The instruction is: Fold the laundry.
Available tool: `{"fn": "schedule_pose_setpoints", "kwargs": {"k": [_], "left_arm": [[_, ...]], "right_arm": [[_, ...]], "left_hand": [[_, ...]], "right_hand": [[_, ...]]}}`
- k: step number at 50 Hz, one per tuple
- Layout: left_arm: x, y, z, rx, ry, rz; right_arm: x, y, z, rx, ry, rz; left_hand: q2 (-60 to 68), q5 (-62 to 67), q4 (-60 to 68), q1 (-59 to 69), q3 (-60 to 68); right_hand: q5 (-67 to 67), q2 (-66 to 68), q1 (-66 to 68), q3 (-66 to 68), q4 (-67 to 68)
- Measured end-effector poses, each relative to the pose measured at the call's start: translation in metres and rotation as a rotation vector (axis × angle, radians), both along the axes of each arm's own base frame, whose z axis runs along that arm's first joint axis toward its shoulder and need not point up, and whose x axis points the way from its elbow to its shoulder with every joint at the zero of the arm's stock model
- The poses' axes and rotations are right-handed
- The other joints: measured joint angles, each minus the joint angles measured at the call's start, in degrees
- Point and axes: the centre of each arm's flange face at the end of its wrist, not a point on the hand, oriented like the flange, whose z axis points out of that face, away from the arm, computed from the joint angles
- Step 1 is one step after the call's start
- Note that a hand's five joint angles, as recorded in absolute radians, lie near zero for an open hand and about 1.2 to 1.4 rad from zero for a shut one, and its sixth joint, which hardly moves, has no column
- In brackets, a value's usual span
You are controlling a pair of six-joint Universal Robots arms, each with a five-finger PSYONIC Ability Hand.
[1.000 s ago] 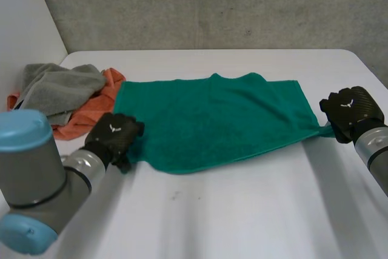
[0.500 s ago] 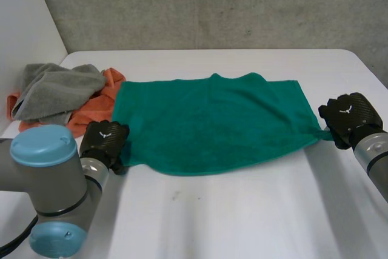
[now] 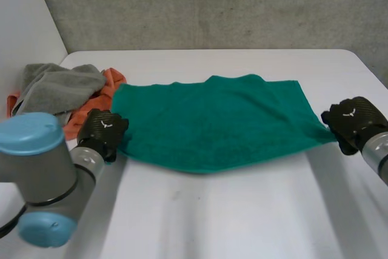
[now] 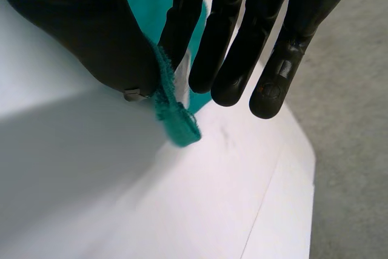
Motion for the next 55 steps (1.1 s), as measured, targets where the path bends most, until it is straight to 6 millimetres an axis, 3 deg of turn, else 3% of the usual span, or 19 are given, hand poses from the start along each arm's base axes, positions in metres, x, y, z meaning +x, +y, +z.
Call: {"fn": "schedule_pose_setpoints", "kwargs": {"k": [5, 10, 16, 19, 23, 31, 40, 49, 51, 53, 55], "left_arm": [[0.009, 0.033, 0.017, 0.046, -0.145, -0.100], [0.024, 0.074, 0.020, 0.213, -0.310, -0.180], [0.030, 0.086, 0.022, 0.297, -0.367, -0.207], [0.027, 0.075, 0.023, 0.257, -0.353, -0.199], [0.014, 0.039, 0.022, 0.124, -0.306, -0.175], [-0.013, -0.017, 0.013, -0.033, -0.235, -0.153], [-0.031, -0.067, -0.011, -0.079, -0.230, -0.110], [-0.044, -0.104, -0.021, -0.186, -0.204, -0.081], [-0.046, -0.109, -0.022, -0.208, -0.196, -0.080], [-0.049, -0.112, -0.023, -0.232, -0.186, -0.080], [-0.053, -0.115, -0.022, -0.266, -0.173, -0.081]], "right_arm": [[-0.012, 0.017, 0.014, 0.107, 0.114, 0.014], [-0.027, 0.043, 0.024, 0.252, 0.270, 0.061], [-0.033, 0.060, 0.028, 0.335, 0.347, 0.114], [-0.034, 0.056, 0.028, 0.319, 0.344, 0.110], [-0.030, 0.027, 0.021, 0.241, 0.292, 0.077], [0.009, -0.031, 0.005, 0.098, 0.262, 0.053], [0.034, -0.087, -0.013, -0.041, 0.277, 0.008], [0.049, -0.125, -0.034, -0.112, 0.278, -0.003], [0.052, -0.129, -0.037, -0.118, 0.279, -0.007], [0.055, -0.134, -0.041, -0.128, 0.282, -0.018], [0.056, -0.141, -0.040, -0.148, 0.283, -0.049]], "left_hand": [[0.04, 0.00, 0.00, 0.00, 0.02], [0.12, 0.00, 0.01, 0.00, 0.04], [0.25, 0.00, 0.02, 0.00, 0.28], [0.26, 0.00, 0.03, 0.00, 0.29], [0.27, 0.00, 0.03, 0.00, 0.29], [0.01, 0.00, -0.17, 0.00, 0.10], [-2.61, -0.20, -3.14, -0.01, -2.28], [-4.30, -1.19, -4.83, -0.57, -4.09], [-11.59, -9.01, -12.06, -7.64, -11.39], [-26.46, -23.91, -26.96, -25.15, -26.00], [-46.97, -43.62, -46.78, -46.63, -46.26]], "right_hand": [[0.00, 0.00, 0.00, 0.01, 0.00], [0.00, 0.00, 0.00, 0.01, 0.00], [0.00, 0.00, 0.00, 0.00, 0.00], [0.00, 0.00, 0.00, 0.01, 0.00], [0.00, 0.00, 0.00, 0.01, 0.00], [0.00, 0.00, 0.00, 0.01, 0.00], [0.01, 0.00, -0.05, 0.01, 0.00], [0.02, 0.00, 0.00, 0.01, 0.00], [0.01, 0.00, -0.06, 0.00, 0.00], [-6.08, -6.91, -5.63, -6.99, -7.20], [-27.44, -30.64, -27.54, -29.44, -29.55]]}}
